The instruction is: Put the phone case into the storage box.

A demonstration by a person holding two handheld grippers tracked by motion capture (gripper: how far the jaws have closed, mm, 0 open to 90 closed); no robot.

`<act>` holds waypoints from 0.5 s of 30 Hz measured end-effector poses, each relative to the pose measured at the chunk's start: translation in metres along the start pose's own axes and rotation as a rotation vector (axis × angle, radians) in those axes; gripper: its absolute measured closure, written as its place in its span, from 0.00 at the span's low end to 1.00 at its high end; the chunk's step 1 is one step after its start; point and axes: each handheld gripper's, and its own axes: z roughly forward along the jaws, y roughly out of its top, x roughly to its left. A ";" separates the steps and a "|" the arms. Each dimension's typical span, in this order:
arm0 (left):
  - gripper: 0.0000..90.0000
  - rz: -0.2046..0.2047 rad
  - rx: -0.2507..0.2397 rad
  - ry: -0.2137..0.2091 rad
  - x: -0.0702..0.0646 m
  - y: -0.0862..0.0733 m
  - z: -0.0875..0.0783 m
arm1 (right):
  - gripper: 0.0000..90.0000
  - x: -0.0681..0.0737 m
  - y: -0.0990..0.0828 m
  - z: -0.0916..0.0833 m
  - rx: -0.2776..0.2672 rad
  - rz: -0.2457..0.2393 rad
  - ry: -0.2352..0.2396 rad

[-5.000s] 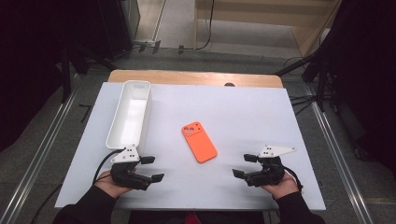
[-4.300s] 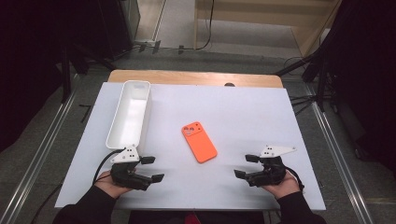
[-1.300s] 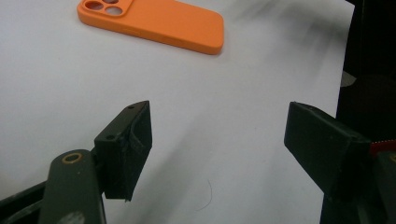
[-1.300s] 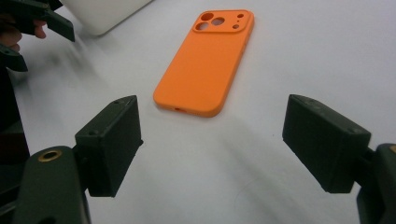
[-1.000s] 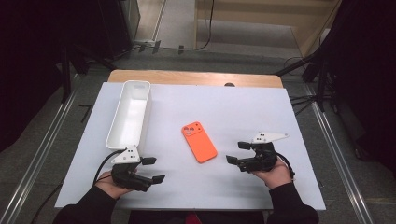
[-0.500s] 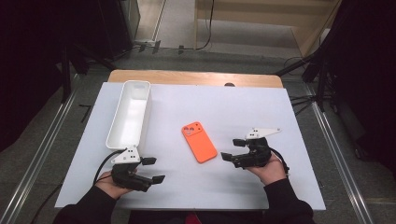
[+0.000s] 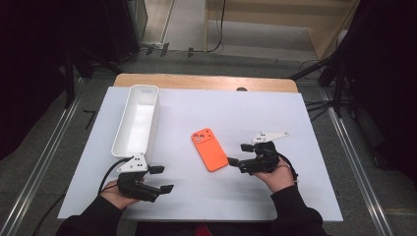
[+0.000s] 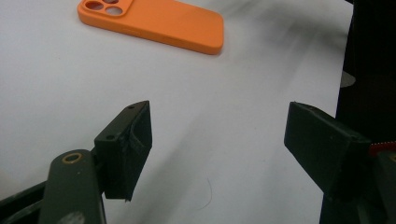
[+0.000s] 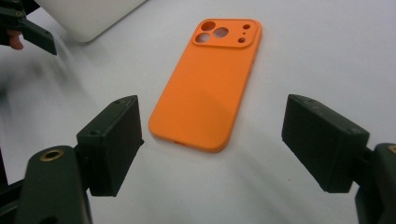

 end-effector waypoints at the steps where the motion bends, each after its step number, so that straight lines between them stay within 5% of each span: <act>1: 0.26 0.000 0.000 0.000 0.000 0.000 0.000 | 0.21 0.000 0.001 0.001 0.003 0.000 -0.003; 15: 0.26 -0.003 0.000 -0.001 0.000 0.000 0.000 | 0.21 0.004 0.011 0.016 0.012 0.036 -0.044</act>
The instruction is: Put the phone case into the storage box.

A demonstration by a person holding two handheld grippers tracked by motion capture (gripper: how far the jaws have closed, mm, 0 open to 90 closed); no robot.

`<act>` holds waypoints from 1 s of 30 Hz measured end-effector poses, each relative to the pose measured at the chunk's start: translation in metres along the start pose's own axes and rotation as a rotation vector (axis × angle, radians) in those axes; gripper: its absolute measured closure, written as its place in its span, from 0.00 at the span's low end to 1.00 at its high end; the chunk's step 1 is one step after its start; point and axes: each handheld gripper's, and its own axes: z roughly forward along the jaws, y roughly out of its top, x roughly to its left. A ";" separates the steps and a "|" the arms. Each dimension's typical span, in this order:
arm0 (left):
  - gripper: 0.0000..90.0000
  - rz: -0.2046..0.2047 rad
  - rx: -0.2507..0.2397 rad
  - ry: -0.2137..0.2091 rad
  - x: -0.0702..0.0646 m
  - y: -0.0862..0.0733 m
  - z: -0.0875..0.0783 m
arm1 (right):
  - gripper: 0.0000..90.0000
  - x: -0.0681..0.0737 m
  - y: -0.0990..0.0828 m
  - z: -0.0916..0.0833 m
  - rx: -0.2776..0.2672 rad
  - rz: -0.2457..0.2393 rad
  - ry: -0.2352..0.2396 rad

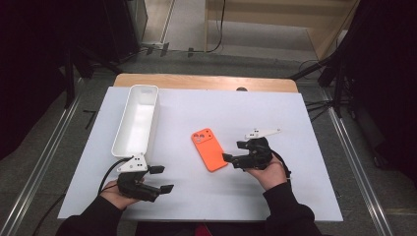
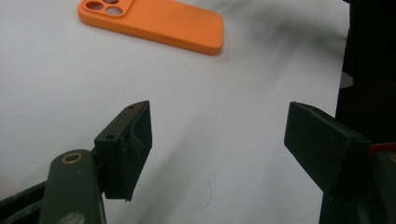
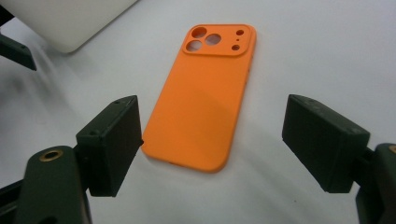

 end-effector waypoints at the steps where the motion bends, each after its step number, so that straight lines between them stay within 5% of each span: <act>1: 0.26 0.000 0.000 0.000 0.000 0.000 0.000 | 0.21 0.000 0.001 0.001 0.000 0.002 -0.006; 30: 0.26 -0.001 0.000 -0.002 0.000 0.000 0.000 | 0.19 0.014 0.015 0.036 -0.005 0.076 -0.125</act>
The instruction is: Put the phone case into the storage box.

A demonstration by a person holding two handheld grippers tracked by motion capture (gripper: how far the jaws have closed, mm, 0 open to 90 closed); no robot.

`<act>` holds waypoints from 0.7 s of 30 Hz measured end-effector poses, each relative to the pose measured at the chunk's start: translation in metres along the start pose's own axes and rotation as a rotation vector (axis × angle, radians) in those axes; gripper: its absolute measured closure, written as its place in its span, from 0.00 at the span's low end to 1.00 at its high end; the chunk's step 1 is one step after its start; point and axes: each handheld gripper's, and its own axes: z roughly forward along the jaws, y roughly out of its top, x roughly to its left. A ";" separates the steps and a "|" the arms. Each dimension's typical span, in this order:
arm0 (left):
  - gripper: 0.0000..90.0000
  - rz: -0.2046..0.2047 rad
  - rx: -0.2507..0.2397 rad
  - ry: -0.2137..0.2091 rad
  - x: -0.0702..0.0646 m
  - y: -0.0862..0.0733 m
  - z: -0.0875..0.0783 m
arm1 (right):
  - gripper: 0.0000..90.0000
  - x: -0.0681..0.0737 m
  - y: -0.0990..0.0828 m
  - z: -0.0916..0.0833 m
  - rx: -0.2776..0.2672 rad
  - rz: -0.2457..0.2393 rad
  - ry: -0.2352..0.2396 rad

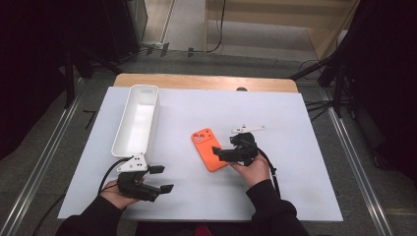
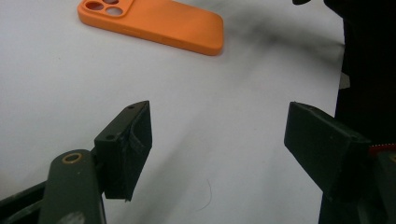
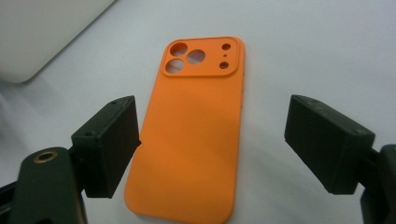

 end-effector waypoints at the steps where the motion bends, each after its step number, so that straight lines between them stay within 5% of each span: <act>1: 0.26 0.000 -0.001 -0.001 0.000 0.000 0.000 | 0.18 0.001 0.000 0.001 0.001 0.003 -0.003; 21: 0.26 -0.001 0.000 -0.001 0.000 0.000 0.000 | 0.18 0.011 0.004 0.020 0.023 -0.024 -0.009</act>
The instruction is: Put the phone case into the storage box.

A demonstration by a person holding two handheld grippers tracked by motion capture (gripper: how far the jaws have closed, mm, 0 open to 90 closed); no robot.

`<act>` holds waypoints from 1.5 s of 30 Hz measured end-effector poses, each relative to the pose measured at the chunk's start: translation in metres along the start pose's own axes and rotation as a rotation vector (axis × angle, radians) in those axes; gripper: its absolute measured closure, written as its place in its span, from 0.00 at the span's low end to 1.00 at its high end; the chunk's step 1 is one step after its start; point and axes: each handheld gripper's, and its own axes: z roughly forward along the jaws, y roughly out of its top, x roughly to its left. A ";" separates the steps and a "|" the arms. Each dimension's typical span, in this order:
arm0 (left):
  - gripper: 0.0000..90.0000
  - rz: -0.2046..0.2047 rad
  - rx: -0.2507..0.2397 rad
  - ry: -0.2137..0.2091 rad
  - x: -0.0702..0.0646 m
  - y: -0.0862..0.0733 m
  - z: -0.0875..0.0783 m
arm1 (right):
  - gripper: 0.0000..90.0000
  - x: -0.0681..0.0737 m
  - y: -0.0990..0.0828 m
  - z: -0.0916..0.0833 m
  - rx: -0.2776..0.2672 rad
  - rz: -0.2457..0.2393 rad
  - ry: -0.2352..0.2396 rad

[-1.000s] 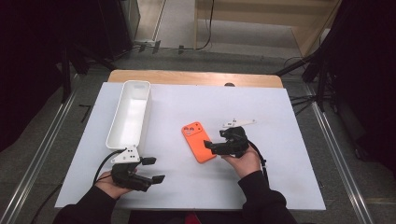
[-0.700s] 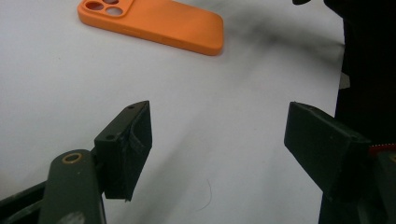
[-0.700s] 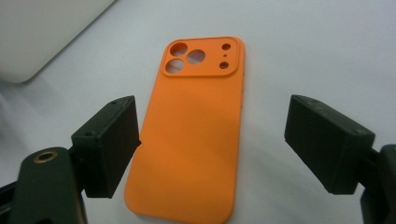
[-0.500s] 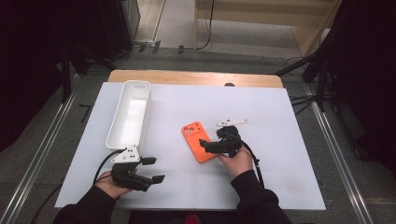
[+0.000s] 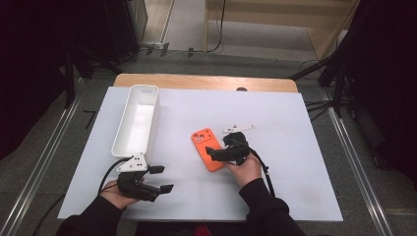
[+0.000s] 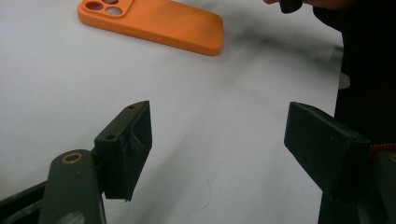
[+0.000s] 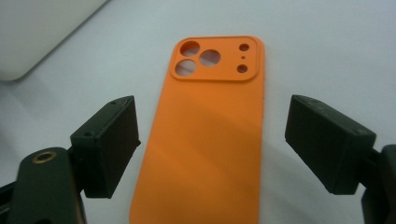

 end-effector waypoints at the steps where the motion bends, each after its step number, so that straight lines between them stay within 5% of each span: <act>1: 0.26 -0.001 -0.003 -0.001 0.000 0.000 0.000 | 0.18 0.000 0.000 0.000 -0.002 0.003 0.009; 4: 0.26 -0.001 -0.003 -0.002 0.000 0.000 0.000 | 0.11 0.002 0.000 0.001 -0.012 -0.018 0.014; 38: 0.26 -0.003 -0.001 -0.002 0.000 0.000 0.000 | 0.11 0.010 -0.009 0.029 0.098 -0.027 -0.055; 45: 0.26 -0.003 -0.002 -0.002 0.000 0.000 0.000 | 0.11 0.012 -0.011 0.030 0.086 -0.034 -0.068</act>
